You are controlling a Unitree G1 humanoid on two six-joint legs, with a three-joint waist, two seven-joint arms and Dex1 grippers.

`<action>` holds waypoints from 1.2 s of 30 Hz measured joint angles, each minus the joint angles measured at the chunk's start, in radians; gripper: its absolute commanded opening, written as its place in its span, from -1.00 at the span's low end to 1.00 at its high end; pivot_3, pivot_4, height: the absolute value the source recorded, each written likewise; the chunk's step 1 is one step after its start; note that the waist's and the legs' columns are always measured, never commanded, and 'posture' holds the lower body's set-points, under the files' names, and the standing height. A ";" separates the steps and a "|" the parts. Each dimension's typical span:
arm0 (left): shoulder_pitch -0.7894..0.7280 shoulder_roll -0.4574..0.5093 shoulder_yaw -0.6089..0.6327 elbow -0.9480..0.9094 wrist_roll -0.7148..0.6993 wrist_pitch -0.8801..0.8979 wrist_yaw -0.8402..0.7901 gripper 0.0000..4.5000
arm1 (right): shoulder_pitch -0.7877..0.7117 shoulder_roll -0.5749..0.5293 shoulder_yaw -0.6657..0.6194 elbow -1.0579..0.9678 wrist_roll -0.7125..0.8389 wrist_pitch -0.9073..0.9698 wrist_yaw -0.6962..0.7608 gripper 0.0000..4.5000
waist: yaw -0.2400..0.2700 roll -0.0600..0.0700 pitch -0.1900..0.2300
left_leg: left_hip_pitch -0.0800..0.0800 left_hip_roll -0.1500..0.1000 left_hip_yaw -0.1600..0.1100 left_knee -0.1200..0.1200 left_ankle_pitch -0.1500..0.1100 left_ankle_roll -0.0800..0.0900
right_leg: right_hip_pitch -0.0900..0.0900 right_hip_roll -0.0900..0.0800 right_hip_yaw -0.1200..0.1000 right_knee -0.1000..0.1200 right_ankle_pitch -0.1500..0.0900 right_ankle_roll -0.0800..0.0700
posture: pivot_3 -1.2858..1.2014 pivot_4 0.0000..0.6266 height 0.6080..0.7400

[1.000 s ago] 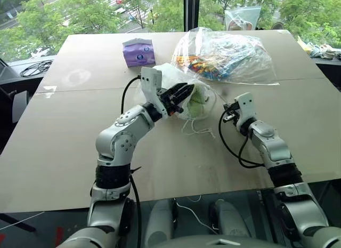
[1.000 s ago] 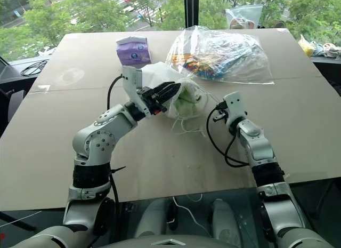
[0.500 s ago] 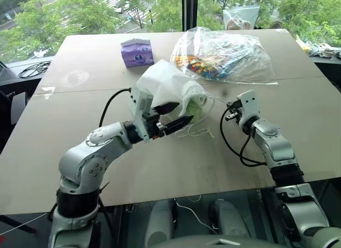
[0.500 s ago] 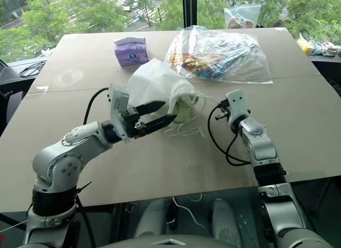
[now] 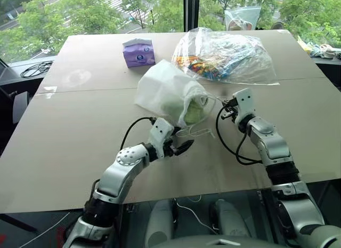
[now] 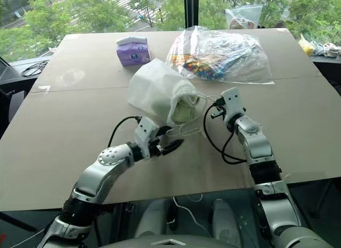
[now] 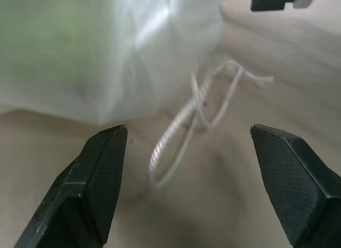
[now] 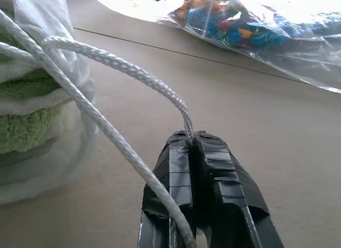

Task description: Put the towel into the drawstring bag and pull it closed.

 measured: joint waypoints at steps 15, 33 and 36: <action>-0.021 -0.032 0.014 0.098 0.107 -0.149 -0.017 -1.00 | 0.013 0.000 -0.041 -0.021 -0.028 -0.042 -0.068 -1.00 | -0.003 0.001 0.000 | 0.000 0.000 0.001 0.000 0.000 0.000 | 0.000 0.000 0.000 0.000 0.000 0.000 | 0.03 -0.52 1.00; -0.261 0.010 0.406 -0.015 0.363 -0.272 0.553 -1.00 | -0.167 -0.100 -0.191 0.036 -0.174 -0.355 -0.407 -1.00 | -0.001 0.001 0.000 | 0.000 0.000 0.002 0.000 0.000 0.000 | 0.000 0.000 0.000 0.000 0.000 0.001 | 0.03 -0.52 1.00; -0.260 0.008 0.432 0.003 0.381 -0.251 0.606 -1.00 | -0.172 -0.097 -0.195 0.053 -0.161 -0.345 -0.434 -1.00 | -0.001 0.001 0.000 | 0.000 0.000 0.002 0.000 0.000 0.000 | 0.000 0.000 0.000 0.000 0.000 0.001 | 0.03 -0.52 1.00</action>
